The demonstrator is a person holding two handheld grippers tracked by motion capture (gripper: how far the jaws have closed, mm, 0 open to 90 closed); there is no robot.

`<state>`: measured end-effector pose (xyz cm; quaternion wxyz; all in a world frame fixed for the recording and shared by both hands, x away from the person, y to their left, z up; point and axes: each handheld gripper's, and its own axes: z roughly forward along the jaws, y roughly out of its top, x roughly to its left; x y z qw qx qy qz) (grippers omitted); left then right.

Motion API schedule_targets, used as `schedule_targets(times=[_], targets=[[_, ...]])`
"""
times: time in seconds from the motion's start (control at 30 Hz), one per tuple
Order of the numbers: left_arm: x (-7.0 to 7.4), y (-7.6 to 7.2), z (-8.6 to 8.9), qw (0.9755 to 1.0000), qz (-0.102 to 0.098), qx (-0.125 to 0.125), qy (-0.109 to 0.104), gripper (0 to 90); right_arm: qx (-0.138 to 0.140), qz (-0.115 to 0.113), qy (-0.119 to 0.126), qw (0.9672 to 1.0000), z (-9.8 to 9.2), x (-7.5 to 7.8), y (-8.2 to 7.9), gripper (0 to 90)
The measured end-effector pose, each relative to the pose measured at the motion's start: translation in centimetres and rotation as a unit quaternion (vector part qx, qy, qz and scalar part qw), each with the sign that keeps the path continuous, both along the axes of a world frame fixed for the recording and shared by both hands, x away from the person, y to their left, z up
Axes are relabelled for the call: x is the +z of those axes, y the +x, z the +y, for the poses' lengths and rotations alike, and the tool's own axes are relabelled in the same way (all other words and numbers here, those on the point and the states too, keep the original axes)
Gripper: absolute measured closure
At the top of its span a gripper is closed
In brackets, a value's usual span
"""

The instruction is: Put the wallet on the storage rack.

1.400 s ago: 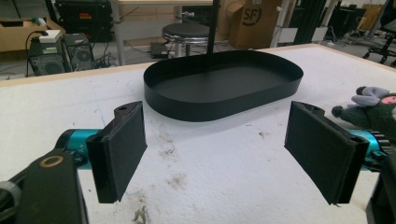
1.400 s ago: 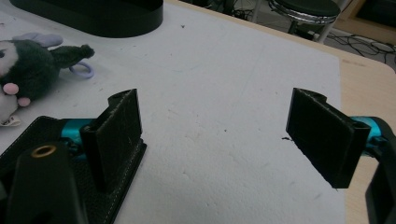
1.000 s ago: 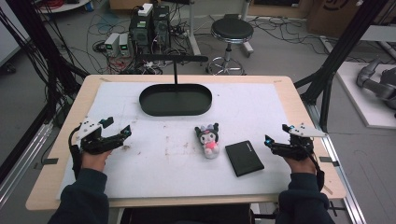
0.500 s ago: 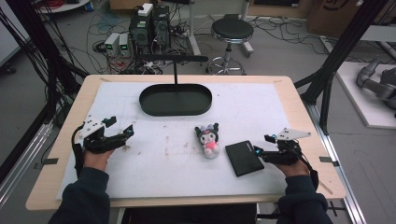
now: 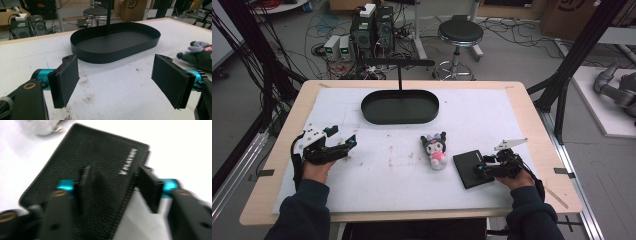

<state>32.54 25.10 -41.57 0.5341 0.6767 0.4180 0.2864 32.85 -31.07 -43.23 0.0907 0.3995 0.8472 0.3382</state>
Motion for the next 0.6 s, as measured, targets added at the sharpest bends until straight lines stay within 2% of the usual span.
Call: schedule_targets(times=[0.03,0.07,0.17,0.2,0.3,0.37,0.43,0.5,0.57,0.6], targets=[[0.0,0.0,-0.01,1.0,0.0,0.001,0.001,21.7,-0.003,-0.001,0.001,1.0,-0.22,0.1,0.01,70.4],[0.0,0.0,0.0,1.0,0.0,0.002,0.002,21.7,-0.007,-0.004,0.003,1.0,-0.39,0.16,0.03,75.6],[-0.01,0.01,0.02,1.0,0.001,0.002,0.0,21.7,-0.018,-0.001,0.007,0.9998,-0.62,0.24,0.08,84.2],[-0.02,0.02,0.04,1.0,0.001,0.003,0.0,21.7,-0.012,0.0,0.009,0.9999,-0.7,0.26,0.07,90.0],[-0.03,0.04,0.03,1.0,0.001,0.003,0.0,21.7,-0.011,-0.008,0.003,0.9999,-0.52,0.24,0.0,90.0],[-0.04,0.05,0.04,1.0,0.002,0.003,0.0,21.7,-0.014,-0.003,0.01,0.9998,-0.66,0.26,0.04,89.1],[-0.02,0.01,0.11,1.0,0.002,0.004,0.0,21.7,-0.018,0.006,0.024,0.9995,-0.83,0.23,0.17,61.4],[-0.05,0.04,0.14,1.0,0.002,0.005,-0.002,21.7,-0.02,0.024,0.023,0.9993,-0.76,-0.01,0.29,49.7],[-0.05,0.04,0.15,1.0,0.002,0.005,-0.001,21.7,-0.017,0.018,0.018,0.9995,-0.57,0.0,0.27,37.7],[-0.05,0.04,0.17,1.0,0.002,0.005,-0.001,21.7,-0.015,0.011,0.022,0.9996,-0.45,0.08,0.19,35.8]])
